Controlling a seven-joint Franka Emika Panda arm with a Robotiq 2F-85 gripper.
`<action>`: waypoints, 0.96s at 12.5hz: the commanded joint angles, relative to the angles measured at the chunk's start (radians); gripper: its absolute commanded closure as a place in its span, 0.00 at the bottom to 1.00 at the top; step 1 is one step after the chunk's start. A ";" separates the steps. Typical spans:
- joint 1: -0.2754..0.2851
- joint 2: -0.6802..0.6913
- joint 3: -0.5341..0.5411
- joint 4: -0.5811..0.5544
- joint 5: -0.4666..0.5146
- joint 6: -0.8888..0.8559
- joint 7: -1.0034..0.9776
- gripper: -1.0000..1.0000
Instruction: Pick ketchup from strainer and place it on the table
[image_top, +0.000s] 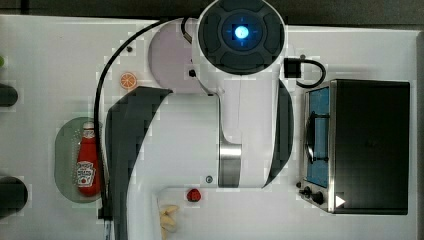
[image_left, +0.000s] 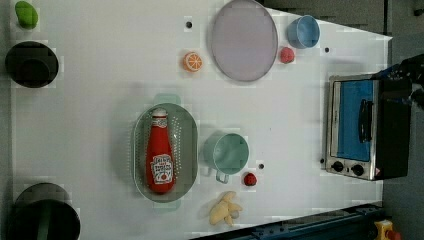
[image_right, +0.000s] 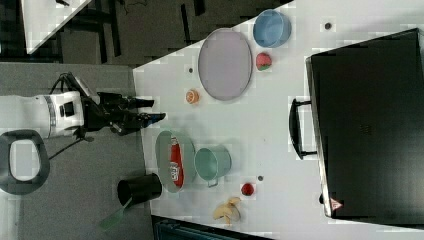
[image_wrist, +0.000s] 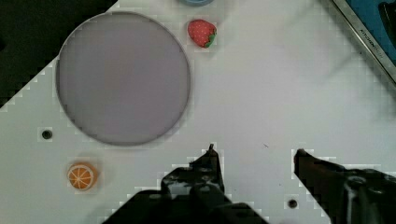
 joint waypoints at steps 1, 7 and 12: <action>-0.125 -0.291 0.043 -0.278 0.039 -0.015 -0.035 0.21; -0.089 -0.248 0.178 -0.278 0.042 0.059 -0.035 0.00; -0.075 -0.173 0.449 -0.278 0.041 0.153 -0.035 0.00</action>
